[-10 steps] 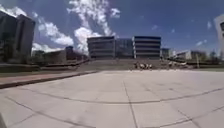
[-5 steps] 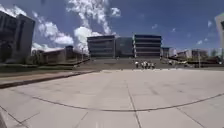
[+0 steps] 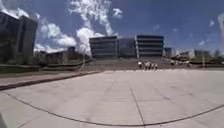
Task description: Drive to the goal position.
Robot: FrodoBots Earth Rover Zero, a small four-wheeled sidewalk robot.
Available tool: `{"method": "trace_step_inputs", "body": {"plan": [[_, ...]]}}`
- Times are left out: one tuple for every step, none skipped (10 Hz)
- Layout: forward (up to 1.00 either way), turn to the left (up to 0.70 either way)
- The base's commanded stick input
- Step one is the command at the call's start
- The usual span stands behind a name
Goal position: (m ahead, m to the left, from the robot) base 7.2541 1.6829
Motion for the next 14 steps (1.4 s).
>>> {"method": "trace_step_inputs", "body": {"plan": [[0.70, 0.00], [0.70, 0.00], [0.70, 0.00], [0.70, 0.00], [0.70, 0.00], [0.70, 0.00], [0.70, 0.00], [0.70, 0.00], [0.70, 0.00], [0.70, 0.00], [0.70, 0.00], [0.70, 0.01], [0.70, 0.02], [0.70, 0.03]]}}
